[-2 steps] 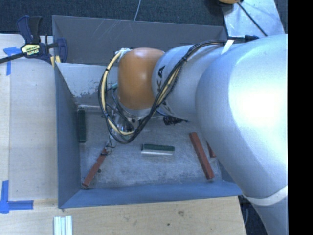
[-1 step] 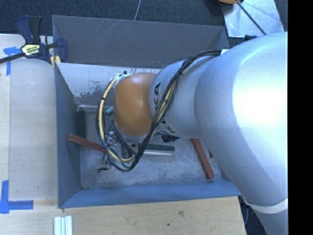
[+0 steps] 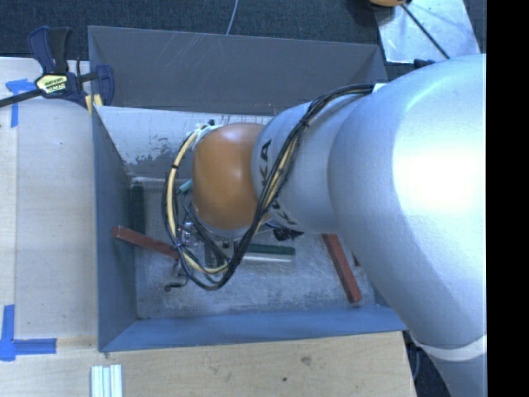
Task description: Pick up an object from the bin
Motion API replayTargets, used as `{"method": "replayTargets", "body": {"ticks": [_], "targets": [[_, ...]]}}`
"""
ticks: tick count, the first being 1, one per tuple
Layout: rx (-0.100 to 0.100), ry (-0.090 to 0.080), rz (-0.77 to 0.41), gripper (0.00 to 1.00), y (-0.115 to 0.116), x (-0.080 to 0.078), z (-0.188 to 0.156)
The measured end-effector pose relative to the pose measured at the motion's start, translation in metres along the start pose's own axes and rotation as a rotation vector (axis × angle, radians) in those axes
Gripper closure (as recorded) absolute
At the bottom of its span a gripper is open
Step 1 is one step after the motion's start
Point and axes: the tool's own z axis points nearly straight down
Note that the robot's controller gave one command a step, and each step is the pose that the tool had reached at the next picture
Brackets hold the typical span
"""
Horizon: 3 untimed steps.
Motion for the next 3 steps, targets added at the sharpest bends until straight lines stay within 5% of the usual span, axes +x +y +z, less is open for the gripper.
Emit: {"method": "replayTargets", "body": {"ticks": [1, 2, 3], "targets": [[0.004, 0.009, 0.003, 1.0, -0.008, 0.005, -0.049], [0.0, 0.001, 0.001, 1.0, -0.019, 0.022, -0.165], [0.0, 0.001, 0.001, 1.0, -0.019, 0.022, -0.165]]}}
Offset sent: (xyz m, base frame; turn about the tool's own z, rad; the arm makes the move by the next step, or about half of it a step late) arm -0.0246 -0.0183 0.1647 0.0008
